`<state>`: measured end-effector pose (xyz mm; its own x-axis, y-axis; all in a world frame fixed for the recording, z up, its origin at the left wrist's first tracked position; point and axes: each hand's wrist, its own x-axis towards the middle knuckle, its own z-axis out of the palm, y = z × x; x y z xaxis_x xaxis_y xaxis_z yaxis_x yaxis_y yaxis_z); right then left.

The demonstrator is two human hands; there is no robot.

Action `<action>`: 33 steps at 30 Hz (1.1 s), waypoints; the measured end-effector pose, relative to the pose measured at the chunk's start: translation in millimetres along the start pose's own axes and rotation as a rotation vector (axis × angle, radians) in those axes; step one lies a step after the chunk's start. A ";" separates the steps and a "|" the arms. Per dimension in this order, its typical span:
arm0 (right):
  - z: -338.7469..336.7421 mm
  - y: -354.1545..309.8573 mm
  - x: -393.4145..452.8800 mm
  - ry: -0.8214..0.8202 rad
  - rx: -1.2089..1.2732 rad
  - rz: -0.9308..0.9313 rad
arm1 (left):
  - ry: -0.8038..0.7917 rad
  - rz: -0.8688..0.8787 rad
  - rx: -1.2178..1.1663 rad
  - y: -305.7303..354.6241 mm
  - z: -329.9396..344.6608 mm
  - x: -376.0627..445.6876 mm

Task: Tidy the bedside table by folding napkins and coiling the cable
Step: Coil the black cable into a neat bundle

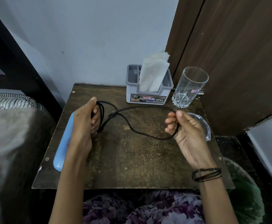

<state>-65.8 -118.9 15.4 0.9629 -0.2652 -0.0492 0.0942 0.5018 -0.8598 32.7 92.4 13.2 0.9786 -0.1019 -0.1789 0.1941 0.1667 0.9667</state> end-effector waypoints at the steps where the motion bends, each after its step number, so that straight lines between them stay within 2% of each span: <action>1: -1.5 -1.0 0.7 0.037 0.092 -0.022 | 0.005 0.005 0.013 0.0 -0.8 -0.2; 3: -2.9 -3.5 1.5 0.074 0.225 -0.070 | 0.006 0.009 0.022 -0.2 -0.1 -1.0; 11: -6.4 -11.8 1.8 0.058 0.573 -0.286 | -0.002 0.004 0.058 -3.5 11.4 -1.7; 18: -9.1 -11.3 -0.6 0.039 0.731 -0.322 | 0.051 0.006 0.032 -2.8 15.4 -3.1; 20: -9.4 -11.6 0.1 0.072 0.572 -0.285 | 0.090 0.030 0.019 -3.0 17.7 -4.3; 22: -7.9 -8.1 -0.2 0.081 0.303 -0.206 | 0.122 0.097 0.009 -2.5 20.0 -5.7; 27: -5.2 10.8 -3.2 -0.100 -0.207 0.023 | 0.077 0.203 -0.019 -1.4 23.6 -6.3; 30: -6.2 11.3 -3.4 -0.204 -0.321 0.124 | 0.052 0.230 -0.028 -1.7 23.1 -6.4; 33: -1.6 9.2 -2.3 -0.214 -0.486 0.257 | 0.007 0.267 0.026 -2.4 24.7 -6.2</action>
<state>-67.5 -115.0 6.8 0.9740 0.0127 -0.2261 -0.2264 0.0794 -0.9708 24.6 68.4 16.6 0.9954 -0.0509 0.0815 -0.0724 0.1611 0.9843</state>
